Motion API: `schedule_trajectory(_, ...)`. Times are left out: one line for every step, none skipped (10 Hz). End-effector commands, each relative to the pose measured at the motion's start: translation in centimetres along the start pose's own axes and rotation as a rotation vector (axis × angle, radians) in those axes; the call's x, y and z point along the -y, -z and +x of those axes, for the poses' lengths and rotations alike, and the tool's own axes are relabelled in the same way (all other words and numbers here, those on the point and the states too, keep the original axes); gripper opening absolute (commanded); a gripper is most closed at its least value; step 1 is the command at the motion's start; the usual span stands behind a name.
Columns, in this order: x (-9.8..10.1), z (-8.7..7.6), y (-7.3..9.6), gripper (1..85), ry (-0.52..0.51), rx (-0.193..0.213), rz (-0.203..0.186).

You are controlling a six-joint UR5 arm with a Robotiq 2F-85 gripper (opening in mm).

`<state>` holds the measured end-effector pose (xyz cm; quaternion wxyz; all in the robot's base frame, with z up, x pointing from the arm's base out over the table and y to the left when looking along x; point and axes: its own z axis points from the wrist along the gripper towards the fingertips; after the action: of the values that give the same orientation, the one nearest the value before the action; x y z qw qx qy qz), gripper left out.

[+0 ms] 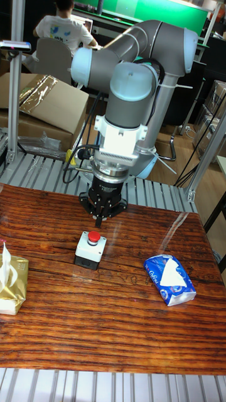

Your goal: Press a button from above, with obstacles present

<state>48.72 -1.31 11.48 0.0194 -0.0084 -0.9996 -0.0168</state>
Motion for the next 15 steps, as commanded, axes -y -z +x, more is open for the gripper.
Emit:
schedule_trajectory(0.0, -0.6, -0.7, 1.3, 0.001, 0.011, -0.007)
schedule_trajectory(0.1, -0.7, -0.8, 1.3, 0.003, 0.012, -0.004)
schedule_trajectory(0.2, -0.8, -0.9, 1.3, 0.003, 0.014, -0.002)
schedule_trajectory(0.1, -0.9, -0.9, 1.3, 0.001, 0.014, -0.002)
schedule_trajectory(0.1, -0.9, -0.8, 1.3, 0.001, 0.015, -0.004)
schedule_trajectory(0.1, -1.1, -0.7, 1.3, 0.001, 0.015, -0.002)
schedule_trajectory(0.0, -1.2, -0.7, 1.3, 0.001, 0.014, -0.001)
schedule_trajectory(0.1, -1.4, -0.6, 1.3, 0.003, 0.014, -0.001)
schedule_trajectory(0.1, -1.5, -0.7, 1.3, 0.004, 0.012, -0.001)
schedule_trajectory(0.2, -1.6, -0.8, 1.3, 0.004, 0.012, -0.001)
schedule_trajectory(0.2, -1.6, -0.9, 1.3, 0.004, 0.012, -0.001)
schedule_trajectory(0.1, -1.6, -0.9, 1.3, 0.004, 0.012, -0.002)
schedule_trajectory(0.1, -1.5, -1.0, 1.3, 0.003, 0.012, -0.005)
schedule_trajectory(0.1, -1.5, -1.1, 1.3, 0.003, 0.014, -0.006)
schedule_trajectory(0.1, -1.4, -1.3, 1.3, 0.001, 0.014, -0.004)
